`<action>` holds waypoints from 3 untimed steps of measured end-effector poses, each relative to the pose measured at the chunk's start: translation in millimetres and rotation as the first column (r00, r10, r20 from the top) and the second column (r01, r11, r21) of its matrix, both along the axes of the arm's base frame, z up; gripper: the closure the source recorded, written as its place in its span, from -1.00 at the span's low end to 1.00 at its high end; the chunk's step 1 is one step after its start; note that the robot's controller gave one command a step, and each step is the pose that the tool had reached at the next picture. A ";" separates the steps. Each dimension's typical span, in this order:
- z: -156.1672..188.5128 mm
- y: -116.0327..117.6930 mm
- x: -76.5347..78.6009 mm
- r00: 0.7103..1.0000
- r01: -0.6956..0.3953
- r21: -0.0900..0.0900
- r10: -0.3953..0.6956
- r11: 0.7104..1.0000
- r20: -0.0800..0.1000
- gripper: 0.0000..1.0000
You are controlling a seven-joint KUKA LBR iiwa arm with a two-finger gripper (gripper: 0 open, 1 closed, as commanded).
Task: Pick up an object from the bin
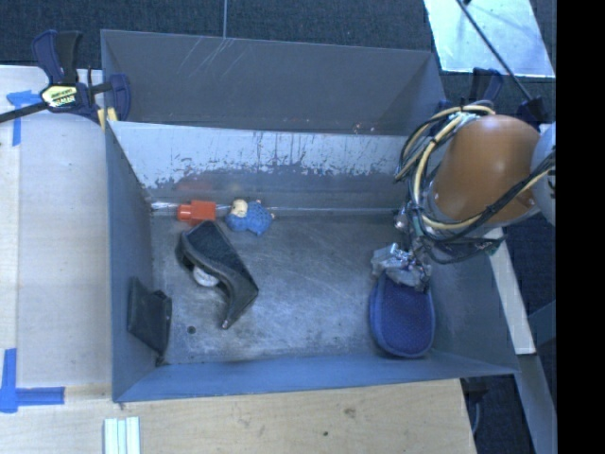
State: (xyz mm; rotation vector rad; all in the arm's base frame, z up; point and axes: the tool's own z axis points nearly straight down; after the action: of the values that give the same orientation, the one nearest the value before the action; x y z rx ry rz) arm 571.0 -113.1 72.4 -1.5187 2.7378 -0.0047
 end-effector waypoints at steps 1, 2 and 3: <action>0.0 0.8 0.1 1.000 0.000 0.001 0.000 1.000 0.000 -1.00; 0.0 -0.1 0.0 1.000 0.000 0.000 0.000 1.000 0.000 1.00; 0.0 0.9 0.1 1.000 0.000 0.002 0.000 1.000 0.000 -1.00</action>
Offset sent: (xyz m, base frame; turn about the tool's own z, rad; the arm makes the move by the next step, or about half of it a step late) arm 0.0000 0.0000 0.0000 0.0000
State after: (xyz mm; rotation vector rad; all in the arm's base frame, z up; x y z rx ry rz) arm 571.2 -112.2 72.5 -1.5179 2.7374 -0.0026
